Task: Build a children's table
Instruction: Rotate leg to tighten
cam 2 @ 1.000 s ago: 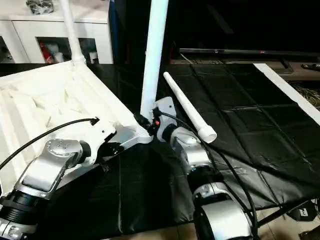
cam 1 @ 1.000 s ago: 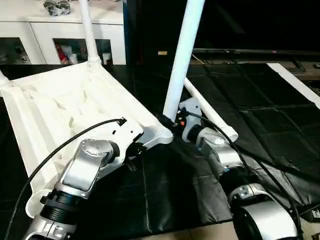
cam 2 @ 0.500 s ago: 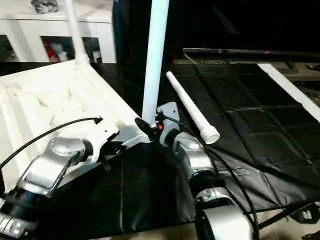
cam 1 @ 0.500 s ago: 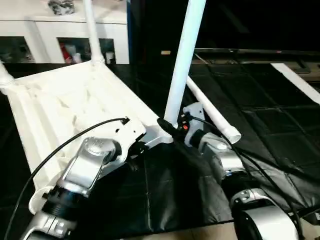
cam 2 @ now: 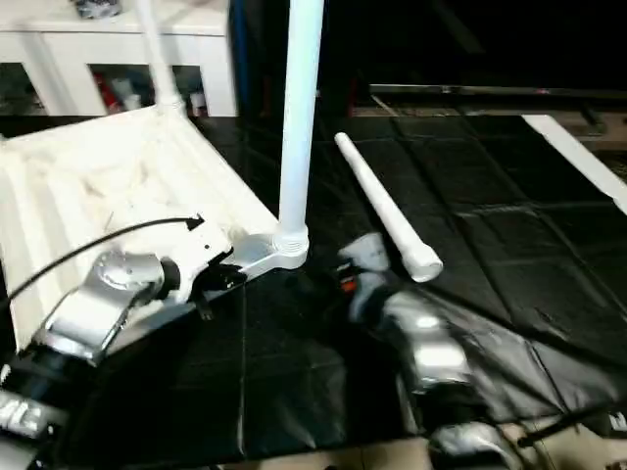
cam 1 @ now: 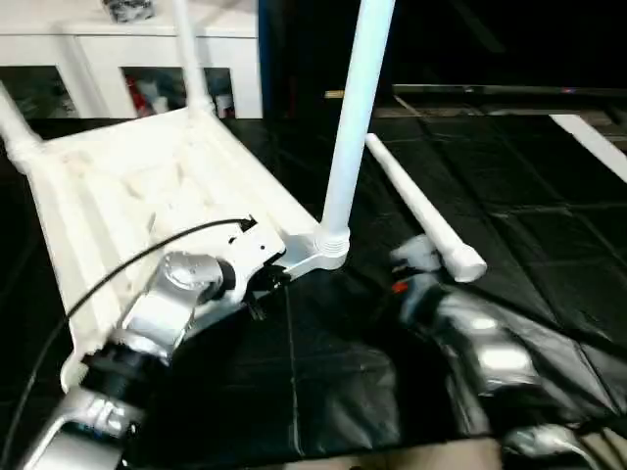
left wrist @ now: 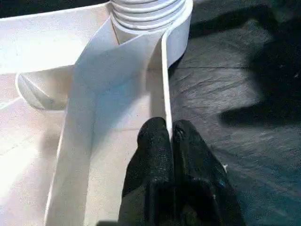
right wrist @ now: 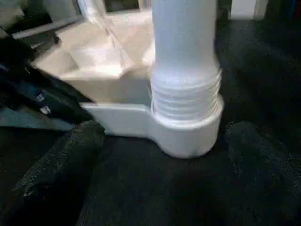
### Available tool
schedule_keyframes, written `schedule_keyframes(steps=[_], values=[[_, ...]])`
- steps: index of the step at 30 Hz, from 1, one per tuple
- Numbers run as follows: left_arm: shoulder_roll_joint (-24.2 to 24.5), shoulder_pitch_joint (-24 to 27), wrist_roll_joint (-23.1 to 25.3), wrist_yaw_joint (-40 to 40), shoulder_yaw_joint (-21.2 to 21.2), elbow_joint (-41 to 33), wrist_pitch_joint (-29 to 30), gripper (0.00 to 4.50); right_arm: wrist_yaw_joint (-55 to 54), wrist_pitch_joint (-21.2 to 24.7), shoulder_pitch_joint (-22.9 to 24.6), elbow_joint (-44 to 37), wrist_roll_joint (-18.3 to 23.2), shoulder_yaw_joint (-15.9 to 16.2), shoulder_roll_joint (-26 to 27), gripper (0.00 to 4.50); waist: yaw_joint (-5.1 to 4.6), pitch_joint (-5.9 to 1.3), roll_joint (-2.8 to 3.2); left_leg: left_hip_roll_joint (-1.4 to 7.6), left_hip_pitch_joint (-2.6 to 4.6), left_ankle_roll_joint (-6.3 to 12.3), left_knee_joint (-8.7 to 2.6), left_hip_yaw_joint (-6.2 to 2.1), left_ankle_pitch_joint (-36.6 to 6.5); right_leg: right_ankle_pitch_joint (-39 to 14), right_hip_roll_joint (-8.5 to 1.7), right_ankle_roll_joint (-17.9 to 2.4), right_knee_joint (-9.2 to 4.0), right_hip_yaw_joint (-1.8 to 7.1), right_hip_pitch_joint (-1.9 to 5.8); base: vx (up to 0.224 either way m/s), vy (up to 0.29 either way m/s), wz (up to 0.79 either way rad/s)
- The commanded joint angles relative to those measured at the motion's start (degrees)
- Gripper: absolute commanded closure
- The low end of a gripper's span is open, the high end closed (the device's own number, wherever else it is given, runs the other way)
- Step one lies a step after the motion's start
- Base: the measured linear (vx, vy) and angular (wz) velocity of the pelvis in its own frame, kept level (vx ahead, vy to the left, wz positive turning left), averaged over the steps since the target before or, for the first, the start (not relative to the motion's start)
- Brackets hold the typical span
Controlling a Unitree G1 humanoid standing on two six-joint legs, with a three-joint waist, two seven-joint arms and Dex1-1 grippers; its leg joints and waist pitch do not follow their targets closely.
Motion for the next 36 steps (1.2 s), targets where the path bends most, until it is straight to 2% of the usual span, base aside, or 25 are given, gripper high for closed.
schedule_keyframes(steps=[1, 2, 4, 5, 7, 11, 16, 20, 21, 22, 24, 30, 33, 36], values=[[0.97, -1.71, 0.93, -1.05, -1.04, 1.57, -3.27, 4.5, 2.42, 2.26, 1.2, -3.73, 1.85, -0.5, -1.82, 0.02, 0.24, -4.24, 0.73, 2.19, 0.37, 3.34, -3.36, -0.36, -10.18, -8.53, -3.91, -11.26, -3.15, 3.24, 3.37, 0.0, 0.0, 0.0], [1.04, -1.98, 0.97, -1.27, -1.15, 2.17, -4.02, 4.5, 3.03, 2.81, 1.5, -4.59, 2.06, -0.53, -2.38, 0.02, 0.3, -4.33, 0.64, 2.29, 0.42, 3.5, -3.28, -0.3, -9.48, -6.98, -4.04, -11.92, -2.84, 3.27, 3.33, 0.0, 0.0, 0.0], [1.4, -2.63, 1.08, -2.04, -1.42, 3.56, -5.78, 4.5, 4.01, 2.96, 2.08, -6.53, 1.91, -0.39, -3.79, 0.02, 0.32, -4.29, 0.66, 2.23, 0.34, 3.54, -3.28, -0.31, -9.39, -7.28, -4.1, -12.2, -2.86, 3.18, 3.44, 0.0, 0.0, 0.0], [1.63, -3.04, 1.0, -2.83, -1.57, 4.59, -7.09, 4.5, 5.29, 3.48, 2.48, -8.06, 2.15, -0.11, -4.9, 0.02, 0.38, -4.19, 0.84, 2.12, 0.32, 3.46, -3.23, -0.27, -9.98, -8.3, -4.06, -11.85, -3.17, 3.16, 3.46, 0.0, 0.0, 0.0], [1.9, -3.39, 0.81, -3.9, -1.8, 5.99, -9.9, 4.5, 6.5, 4.24, 2.88, -9.52, 2.22, 0.56, -6.42, 0.02, 0.38, -4.14, 0.82, 2.16, 0.29, 3.09, -3.31, -0.34, -10.75, -9.75, -4.15, -11.43, -3.25, 3.16, 3.51, 0.0, 0.0, 0.0], [2.5, -3.65, -0.22, -7.62, -2.56, 7.44, -12.9, 4.5, 9.17, 6.19, 2.59, -11.02, 2.65, 1.02, -9.13, 0.02, 0.44, -4.15, 0.42, 2.19, 0.42, 2.8, -3.26, -0.3, -11.37, -11.92, -4.25, -10.98, -3.43, 3.13, 3.51, 0.0, 0.0, 0.0], [3.77, -3.89, -1.02, -13.65, -4.16, 9.44, -19.08, 4.5, 12.78, 8.21, 1.1, -11.24, 2.64, 2.1, -11.91, 0.02, 1.1, -4.34, 0.55, 2.29, 0.49, 3.44, -2.97, -0.18, -9.37, -8.8, -4.22, -11.96, -2.92, 3.18, 3.42, 0.0, 0.0, 0.0], [4.58, -3.43, -2.79, -18.49, -4.37, 8.66, -19.32, 4.5, 15.13, 9.15, -0.58, -10.57, 2.57, 2.79, -13.29, 0.02, 1.86, -4.33, 0.45, 2.52, 0.82, 3.04, -2.94, -0.04, -9.37, -8.28, -4.25, -12.65, -2.64, 3.18, 3.28, 0.0, 0.0, 0.0], [4.84, -3.44, -2.93, -19.29, -4.5, 8.64, -19.43, 4.5, 15.37, 9.43, -0.9, -10.4, 2.37, 3.04, -13.58, 0.02, 2.08, -4.34, 0.51, 2.5, 0.7, 2.88, -2.91, -0.04, -9.24, -8.38, -4.26, -12.7, -2.47, 3.19, 3.37, 0.0, 0.0, 0.0], [5.44, -3.39, -2.86, -20.49, -4.91, 8.59, -20.01, 4.5, 15.64, 8.88, -1.39, -9.75, 1.67, 3.49, -13.88, 0.02, 2.2, -4.34, 0.15, 2.53, 0.62, 2.89, -2.92, -0.03, -9.19, -8.74, -4.31, -12.53, -2.5, 3.16, 3.38, 0.0, 0.0, 0.0], [6.37, -3.27, -2.9, -22.39, -5.42, 8.7, -21.06, 4.5, 16.36, 8.37, -2.2, -8.62, 0.81, 4.31, -14.26, 0.02, 2.7, -4.31, 0.33, 2.5, 0.77, 2.46, -2.88, 0.02, -9.66, -10.4, -4.45, -11.99, -2.56, 3.2, 3.2, 0.0, 0.0, 0.0], [7.84, -2.79, -3.66, -26.46, -5.78, 8.54, -22.97, 4.5, 20.7, 7.17, -3.67, -6.45, 0.35, 6.56, -14.56, 0.02, 2.95, -4.11, 0.35, 2.59, 0.67, 1.15, -2.93, 0.0, -12.39, -14.27, -4.5, -10.9, -2.78, 3.26, 3.04, 0.0, 0.0, 0.0], [8.34, -2.3, -4.36, -28.66, -6.15, 7.66, -23.38, 4.5, 23.63, 6.98, -4.28, -5.61, 0.31, 8.36, -14.37, 0.02, 2.97, -4.11, 0.22, 2.57, 0.55, 1.12, -2.9, -0.05, -12.81, -16.24, -4.56, -10.13, -2.91, 3.2, 3.11, 0.0, 0.0, 0.0], [8.49, -2.2, -4.64, -29.41, -6.46, 7.03, -23.51, 4.5, 24.13, 6.26, -5.09, -4.16, -0.05, 9.11, -13.7, 0.02, 3.02, -4.15, 0.27, 2.59, 0.66, 1.02, -2.87, -0.02, -12.64, -16.24, -4.53, -10.37, -2.91, 3.21, 3.0, 0.0, 0.0, 0.0]])
